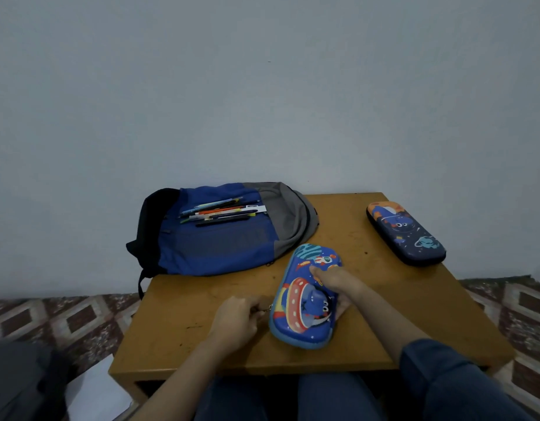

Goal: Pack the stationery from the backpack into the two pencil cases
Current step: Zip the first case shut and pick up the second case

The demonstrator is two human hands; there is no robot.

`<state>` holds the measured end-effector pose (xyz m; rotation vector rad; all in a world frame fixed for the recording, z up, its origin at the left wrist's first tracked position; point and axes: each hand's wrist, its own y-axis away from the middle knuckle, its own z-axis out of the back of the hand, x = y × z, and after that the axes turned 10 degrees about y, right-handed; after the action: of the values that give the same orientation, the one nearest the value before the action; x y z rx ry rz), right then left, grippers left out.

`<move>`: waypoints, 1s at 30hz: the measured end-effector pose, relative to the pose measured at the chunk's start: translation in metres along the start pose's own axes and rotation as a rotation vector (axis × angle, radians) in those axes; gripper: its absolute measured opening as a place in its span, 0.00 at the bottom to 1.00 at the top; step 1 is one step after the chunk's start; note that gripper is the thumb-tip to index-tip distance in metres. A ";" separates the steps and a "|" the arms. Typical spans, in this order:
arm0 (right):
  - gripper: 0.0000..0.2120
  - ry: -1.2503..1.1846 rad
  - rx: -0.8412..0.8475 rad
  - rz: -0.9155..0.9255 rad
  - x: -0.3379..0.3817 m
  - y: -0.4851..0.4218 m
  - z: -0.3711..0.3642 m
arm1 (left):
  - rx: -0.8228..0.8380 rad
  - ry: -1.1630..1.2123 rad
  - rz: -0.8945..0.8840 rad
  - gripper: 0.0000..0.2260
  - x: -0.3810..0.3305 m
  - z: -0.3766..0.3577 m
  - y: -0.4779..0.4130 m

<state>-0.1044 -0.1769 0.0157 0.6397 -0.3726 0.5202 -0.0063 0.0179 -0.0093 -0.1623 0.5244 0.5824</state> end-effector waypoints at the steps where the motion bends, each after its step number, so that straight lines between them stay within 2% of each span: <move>1: 0.22 -0.014 -0.015 -0.008 0.000 -0.001 0.000 | -0.006 -0.011 0.005 0.07 0.003 0.002 0.004; 4: 0.19 -0.083 -0.059 -0.006 0.006 0.002 -0.002 | -0.050 -0.024 0.025 0.07 0.010 0.007 0.012; 7: 0.10 -0.075 -0.078 0.018 0.006 0.004 -0.001 | -0.106 -0.035 0.077 0.07 0.019 0.010 0.013; 9: 0.14 0.143 -0.098 0.044 0.006 0.011 0.003 | -0.140 -0.048 0.108 0.07 0.026 0.014 0.009; 10: 0.12 0.334 -0.138 0.084 0.010 0.017 0.004 | -0.156 -0.057 0.112 0.07 0.029 0.016 0.006; 11: 0.05 0.519 -0.179 0.144 0.015 0.026 0.007 | -0.170 -0.067 0.115 0.07 0.030 0.018 0.003; 12: 0.12 0.672 -0.212 0.233 0.017 0.030 0.007 | -0.180 -0.075 0.117 0.07 0.031 0.020 0.001; 14: 0.36 0.903 -0.148 0.406 0.026 0.033 0.003 | -0.185 -0.081 0.110 0.07 0.031 0.022 -0.003; 16: 0.49 1.067 -0.037 0.540 0.037 0.032 -0.003 | -0.183 -0.083 0.107 0.07 0.030 0.022 -0.005; 18: 0.55 1.168 0.042 0.580 0.049 0.023 -0.009 | -0.179 -0.076 0.099 0.08 0.033 0.021 -0.005; 20: 0.58 1.232 0.084 0.580 0.058 0.017 -0.008 | -0.169 -0.063 0.095 0.08 0.035 0.020 -0.003; 23: 0.55 1.212 0.098 0.597 0.061 0.014 -0.003 | -0.187 -0.058 0.096 0.07 0.038 0.016 -0.002; 27: 0.53 1.142 -0.006 0.601 0.053 0.013 -0.003 | -0.193 -0.036 0.117 0.07 0.036 0.014 -0.001; 30: 0.52 1.080 -0.124 0.507 0.050 0.010 -0.010 | -0.131 -0.005 0.078 0.06 0.032 0.012 0.005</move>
<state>-0.0681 -0.1466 0.0373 0.0683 0.4733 1.2236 0.0184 0.0413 -0.0157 -0.2650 0.4896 0.6937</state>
